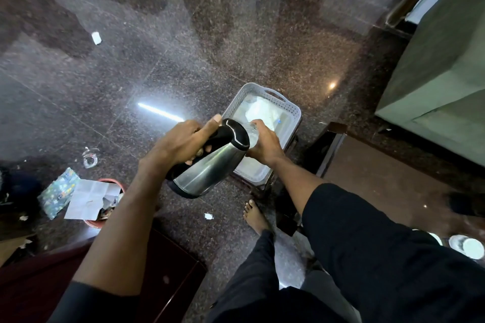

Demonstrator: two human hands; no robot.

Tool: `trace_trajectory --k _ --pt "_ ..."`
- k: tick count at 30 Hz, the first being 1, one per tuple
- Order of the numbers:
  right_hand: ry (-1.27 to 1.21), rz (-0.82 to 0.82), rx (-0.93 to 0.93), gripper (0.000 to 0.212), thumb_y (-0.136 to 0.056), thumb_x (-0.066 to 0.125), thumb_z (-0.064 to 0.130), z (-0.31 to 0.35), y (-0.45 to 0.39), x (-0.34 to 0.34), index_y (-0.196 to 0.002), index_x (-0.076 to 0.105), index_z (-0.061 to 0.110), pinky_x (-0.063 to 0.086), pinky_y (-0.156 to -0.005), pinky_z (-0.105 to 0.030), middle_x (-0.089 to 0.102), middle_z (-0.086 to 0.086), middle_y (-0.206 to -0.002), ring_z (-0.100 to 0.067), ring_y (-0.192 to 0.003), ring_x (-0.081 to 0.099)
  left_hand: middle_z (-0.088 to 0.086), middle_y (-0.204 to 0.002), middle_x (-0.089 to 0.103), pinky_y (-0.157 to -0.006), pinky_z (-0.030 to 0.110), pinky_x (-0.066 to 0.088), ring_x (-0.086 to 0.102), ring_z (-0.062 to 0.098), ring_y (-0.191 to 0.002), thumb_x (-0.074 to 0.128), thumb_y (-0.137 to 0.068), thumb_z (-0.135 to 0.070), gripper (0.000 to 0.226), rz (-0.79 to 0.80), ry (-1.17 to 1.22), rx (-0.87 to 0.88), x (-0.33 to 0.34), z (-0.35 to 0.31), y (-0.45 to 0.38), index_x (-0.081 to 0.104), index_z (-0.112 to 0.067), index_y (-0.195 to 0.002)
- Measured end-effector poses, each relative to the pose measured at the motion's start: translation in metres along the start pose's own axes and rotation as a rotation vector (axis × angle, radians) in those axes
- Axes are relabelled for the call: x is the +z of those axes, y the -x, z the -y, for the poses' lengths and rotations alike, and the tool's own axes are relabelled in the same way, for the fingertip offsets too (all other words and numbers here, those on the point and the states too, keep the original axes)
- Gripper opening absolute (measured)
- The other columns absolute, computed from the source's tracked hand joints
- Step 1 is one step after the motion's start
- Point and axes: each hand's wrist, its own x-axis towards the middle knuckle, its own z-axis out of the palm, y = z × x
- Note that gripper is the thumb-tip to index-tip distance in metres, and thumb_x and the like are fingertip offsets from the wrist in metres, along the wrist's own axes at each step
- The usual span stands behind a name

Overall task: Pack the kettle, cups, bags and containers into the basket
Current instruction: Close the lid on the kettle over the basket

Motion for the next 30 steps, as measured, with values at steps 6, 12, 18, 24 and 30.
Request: trace_trajectory --k 6,12,18,24,30 --pt "-0.007 -0.021 0.029 0.085 -0.068 0.095 0.026 0.001 -0.001 -0.013 -0.138 0.046 0.021 0.049 -0.100 -0.037 0.062 -0.001 -0.135 -0.024 -0.126 0.057 0.000 -0.046 0.055 -0.043 0.027 0.048 0.054 0.016 -0.038 0.024 -0.086 -0.094 0.097 -0.086 0.179 0.005 0.007 0.012 0.008 0.066 -0.008 -0.065" --pt "-0.015 -0.069 0.070 0.082 -0.066 0.092 0.016 0.001 -0.003 -0.020 -0.134 0.047 0.021 0.042 -0.085 -0.028 0.063 -0.003 -0.127 -0.025 -0.119 0.058 0.001 -0.047 0.054 -0.052 0.033 0.049 0.053 0.018 -0.040 0.043 -0.091 -0.083 0.082 -0.208 0.296 0.044 0.020 0.019 0.010 0.062 -0.008 -0.063" --pt "-0.012 -0.113 0.101 0.081 -0.065 0.090 0.013 -0.004 -0.004 -0.021 -0.132 0.047 0.020 0.047 -0.087 -0.032 0.062 -0.003 -0.125 -0.028 -0.119 0.057 -0.006 -0.047 0.054 -0.051 0.034 0.049 0.053 0.012 -0.039 0.051 -0.085 -0.085 0.071 -0.307 0.443 0.067 0.042 0.029 0.002 0.060 -0.017 -0.066" --pt "-0.037 -0.202 0.163 0.081 -0.061 0.094 0.017 -0.011 -0.006 -0.021 -0.129 0.050 0.019 0.042 -0.083 -0.028 0.064 -0.004 -0.126 -0.025 -0.115 0.058 -0.006 -0.053 0.063 -0.048 0.020 0.048 0.062 0.005 -0.048 0.072 -0.086 -0.059 0.051 -0.337 0.499 0.107 0.063 0.034 -0.013 0.061 -0.010 -0.074" --pt "-0.070 -0.257 0.203 0.078 -0.060 0.092 0.021 -0.021 -0.007 -0.021 -0.126 0.052 0.021 0.041 -0.081 -0.025 0.059 0.002 -0.111 -0.019 -0.102 0.056 0.001 -0.076 0.061 -0.063 0.038 0.053 0.058 0.014 -0.071 0.071 -0.097 -0.030 0.016 -0.380 0.678 0.029 0.111 0.034 -0.041 0.061 -0.020 -0.090"
